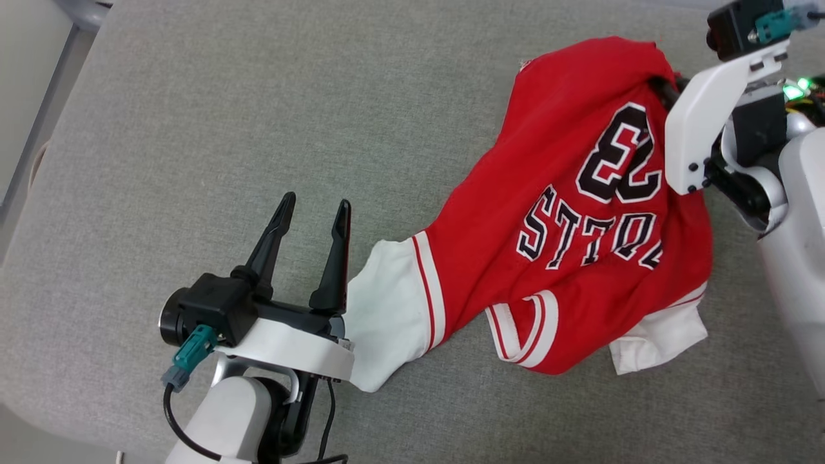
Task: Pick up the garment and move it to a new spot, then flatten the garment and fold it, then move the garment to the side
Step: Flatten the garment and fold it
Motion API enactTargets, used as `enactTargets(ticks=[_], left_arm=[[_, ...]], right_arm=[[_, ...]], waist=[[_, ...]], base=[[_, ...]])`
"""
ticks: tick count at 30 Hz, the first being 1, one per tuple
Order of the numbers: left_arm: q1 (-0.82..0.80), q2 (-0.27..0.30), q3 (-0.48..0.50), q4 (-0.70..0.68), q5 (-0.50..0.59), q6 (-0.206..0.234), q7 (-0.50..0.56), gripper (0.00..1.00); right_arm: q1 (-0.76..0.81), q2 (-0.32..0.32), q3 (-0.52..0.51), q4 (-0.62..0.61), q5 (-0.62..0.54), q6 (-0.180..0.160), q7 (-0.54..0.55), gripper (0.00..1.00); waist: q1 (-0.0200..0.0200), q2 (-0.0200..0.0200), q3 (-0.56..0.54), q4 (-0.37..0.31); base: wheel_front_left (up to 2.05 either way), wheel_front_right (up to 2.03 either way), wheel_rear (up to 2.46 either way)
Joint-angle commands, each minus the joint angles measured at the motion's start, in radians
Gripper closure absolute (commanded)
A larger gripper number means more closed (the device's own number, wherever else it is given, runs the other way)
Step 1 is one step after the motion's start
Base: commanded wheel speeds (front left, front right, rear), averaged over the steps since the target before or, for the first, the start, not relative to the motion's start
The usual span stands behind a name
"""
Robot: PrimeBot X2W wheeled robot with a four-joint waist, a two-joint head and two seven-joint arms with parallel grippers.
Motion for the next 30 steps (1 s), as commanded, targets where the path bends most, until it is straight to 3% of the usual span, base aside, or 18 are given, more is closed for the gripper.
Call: enactTargets(ticks=[1, 4, 5, 6, 7, 13, 21, 26, 30], left_arm=[[-0.014, -0.013, 0.008, 0.008, 0.013, -0.011, -0.002, 0.00], [-0.015, -0.021, 0.015, 0.015, 0.019, -0.019, -0.002, 0.00], [-0.015, -0.025, 0.018, 0.021, 0.024, -0.024, -0.002, 0.00], [-0.013, -0.029, 0.020, 0.025, 0.027, -0.028, -0.002, 0.00], [-0.012, -0.032, 0.024, 0.029, 0.029, -0.031, -0.002, 0.00], [0.022, -0.034, 0.047, 0.052, 0.045, -0.042, -0.002, 0.00], [0.088, -0.015, 0.067, 0.074, 0.052, -0.028, -0.002, 0.00], [0.136, -0.003, 0.070, 0.071, 0.048, -0.011, 0.011, 0.00], [0.176, 0.009, 0.080, 0.054, 0.037, 0.004, 0.026, 0.00]], right_arm=[[0.013, 0.006, -0.008, 0.063, -0.008, -0.001, -0.050, 1.00], [0.038, 0.015, -0.012, 0.122, 0.000, -0.001, -0.099, 1.00], [0.047, 0.012, -0.011, 0.148, -0.002, -0.001, -0.126, 0.82], [0.063, 0.015, -0.011, 0.176, 0.006, -0.001, -0.148, 0.29], [0.077, 0.023, -0.010, 0.198, 0.016, -0.001, -0.174, 0.00], [0.154, 0.038, -0.034, 0.255, 0.054, -0.001, -0.376, 0.00], [0.316, 0.068, -0.122, 0.192, 0.001, -0.001, -0.669, 0.00], [0.469, 0.108, -0.192, 0.072, -0.057, -0.001, -0.721, 0.00], [0.604, 0.149, -0.240, -0.050, -0.081, -0.001, -0.674, 0.00]], waist=[[-0.0001, 0.0000, 0.015, 0.015], [-0.0001, 0.0000, 0.016, 0.017], [-0.0001, 0.0000, 0.014, 0.019], [-0.0001, 0.0000, 0.011, 0.020], [-0.0001, 0.0000, 0.006, 0.019], [-0.0001, 0.0000, -0.048, -0.006], [-0.0001, 0.0000, -0.169, -0.064], [-0.0001, 0.0000, -0.241, -0.098], [-0.0001, 0.0000, -0.277, -0.126]], base=[[0.00, 0.00, 0.00], [0.00, 0.00, 0.00], [0.00, 0.00, 0.00], [0.00, 0.00, 0.00], [0.00, 0.00, 0.00], [0.00, 0.00, 0.00], [0.00, 0.00, 0.00], [0.00, 0.00, 0.00], [0.00, 0.00, 0.00]])
